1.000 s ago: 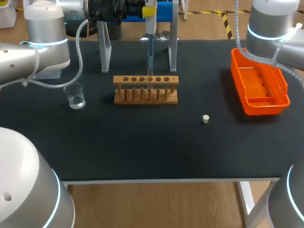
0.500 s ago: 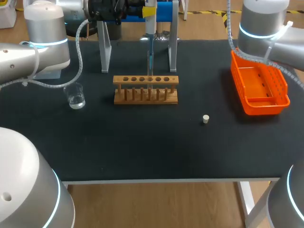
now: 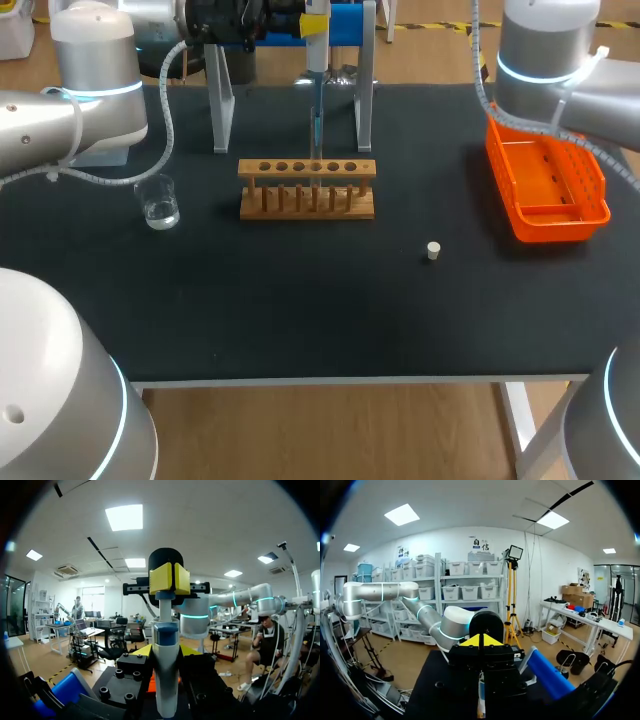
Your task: Invert the test tube, pick up the pipette, mount the tip to pipette, aspirate from beaker and dispense into the tube, eject the tip, return the pipette, and cap with the stopper.
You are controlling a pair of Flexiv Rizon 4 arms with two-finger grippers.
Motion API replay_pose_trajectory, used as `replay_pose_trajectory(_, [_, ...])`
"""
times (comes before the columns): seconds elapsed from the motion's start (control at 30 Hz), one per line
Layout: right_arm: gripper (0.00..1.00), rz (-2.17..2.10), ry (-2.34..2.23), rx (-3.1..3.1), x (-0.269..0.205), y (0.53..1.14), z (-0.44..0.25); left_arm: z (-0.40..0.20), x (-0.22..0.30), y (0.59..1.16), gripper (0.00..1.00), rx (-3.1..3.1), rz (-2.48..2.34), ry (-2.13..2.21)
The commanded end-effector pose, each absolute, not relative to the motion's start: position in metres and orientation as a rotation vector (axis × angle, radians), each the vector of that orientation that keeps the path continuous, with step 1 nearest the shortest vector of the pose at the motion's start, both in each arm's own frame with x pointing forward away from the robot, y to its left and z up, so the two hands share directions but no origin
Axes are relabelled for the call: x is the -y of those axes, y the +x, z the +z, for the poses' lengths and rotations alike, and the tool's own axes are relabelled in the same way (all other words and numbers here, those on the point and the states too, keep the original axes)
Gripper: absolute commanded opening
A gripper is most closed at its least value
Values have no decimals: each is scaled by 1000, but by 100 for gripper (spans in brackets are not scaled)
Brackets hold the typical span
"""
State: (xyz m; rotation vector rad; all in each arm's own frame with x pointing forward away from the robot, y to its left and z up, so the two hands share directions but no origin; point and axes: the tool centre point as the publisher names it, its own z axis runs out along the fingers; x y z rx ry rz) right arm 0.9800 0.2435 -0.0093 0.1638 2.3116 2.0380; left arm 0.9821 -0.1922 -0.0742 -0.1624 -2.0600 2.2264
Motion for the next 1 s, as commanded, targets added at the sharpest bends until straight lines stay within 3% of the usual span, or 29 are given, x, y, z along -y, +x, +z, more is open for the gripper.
replay_pose_trajectory(0.03, [0, 2036, 171, -2314, -244, 980, -13, -73, 192, 984, 0, 2059, 2222, -168])
replay_pose_trajectory(1.0, [0, 2024, 223, -2365, -245, 979, -41, -73, 192, 984, 0, 2059, 2222, -168])
